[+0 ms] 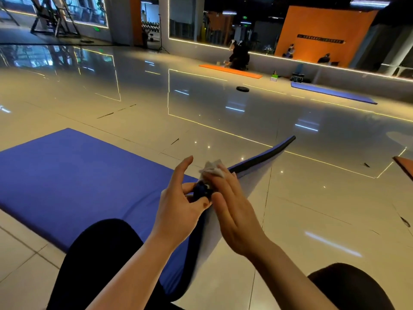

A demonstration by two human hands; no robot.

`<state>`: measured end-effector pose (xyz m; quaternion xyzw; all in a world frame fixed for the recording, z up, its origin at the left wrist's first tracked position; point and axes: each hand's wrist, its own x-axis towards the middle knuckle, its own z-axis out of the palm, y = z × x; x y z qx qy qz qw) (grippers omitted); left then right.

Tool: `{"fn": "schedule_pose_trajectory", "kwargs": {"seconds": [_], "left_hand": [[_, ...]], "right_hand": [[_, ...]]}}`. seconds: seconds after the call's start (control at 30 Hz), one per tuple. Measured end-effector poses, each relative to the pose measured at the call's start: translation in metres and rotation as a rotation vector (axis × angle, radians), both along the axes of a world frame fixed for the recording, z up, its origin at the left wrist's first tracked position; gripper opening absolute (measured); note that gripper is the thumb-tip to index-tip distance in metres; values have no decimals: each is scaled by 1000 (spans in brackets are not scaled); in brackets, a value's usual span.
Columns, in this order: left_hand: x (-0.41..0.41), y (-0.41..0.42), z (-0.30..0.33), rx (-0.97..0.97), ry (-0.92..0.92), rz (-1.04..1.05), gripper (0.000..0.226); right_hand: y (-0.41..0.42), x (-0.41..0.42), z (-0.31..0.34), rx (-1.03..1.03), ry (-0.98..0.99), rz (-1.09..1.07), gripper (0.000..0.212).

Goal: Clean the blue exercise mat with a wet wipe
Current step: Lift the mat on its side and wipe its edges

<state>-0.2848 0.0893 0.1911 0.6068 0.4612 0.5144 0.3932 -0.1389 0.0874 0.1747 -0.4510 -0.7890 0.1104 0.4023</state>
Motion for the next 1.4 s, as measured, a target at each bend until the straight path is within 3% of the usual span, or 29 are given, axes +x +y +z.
{"fn": "schedule_pose_trajectory", "kwargs": {"seconds": [0.13, 0.3, 0.43, 0.57, 0.63, 0.77, 0.93, 1.03, 1.1, 1.2, 1.3, 1.4], "left_hand": [[2, -4, -2, 13, 13, -30, 85], [13, -1, -12, 71, -7, -14, 87], [19, -5, -62, -20, -72, 104, 90], [13, -2, -93, -82, 60, 280, 54], [10, 9, -78, 46, 122, 337, 30], [7, 40, -6, 350, 266, 364, 33], [24, 47, 76, 690, 473, 245, 32], [46, 52, 102, 826, 502, 204, 35], [66, 60, 117, 913, 521, 156, 35], [105, 75, 115, 954, 606, 18, 34], [145, 95, 75, 913, 684, -163, 30], [162, 103, 41, 899, 720, -212, 34]], "right_hand": [[20, 36, 7, 75, -308, -47, 55], [38, 58, 24, 145, -456, -58, 49], [45, 71, 41, 170, -228, -183, 41], [51, 92, 85, 185, 40, -261, 18], [51, 102, 105, 178, 150, -293, 14], [39, 134, 124, 206, 474, -343, 9], [0, 175, 119, 238, 772, -452, 18], [-20, 193, 106, 251, 906, -511, 75], [-33, 205, 94, 285, 972, -565, 91], [-51, 225, 55, 204, 1041, -718, 65], [-70, 242, 1, 30, 1062, -857, 77], [-89, 246, -20, -4, 1053, -986, 45]]}}
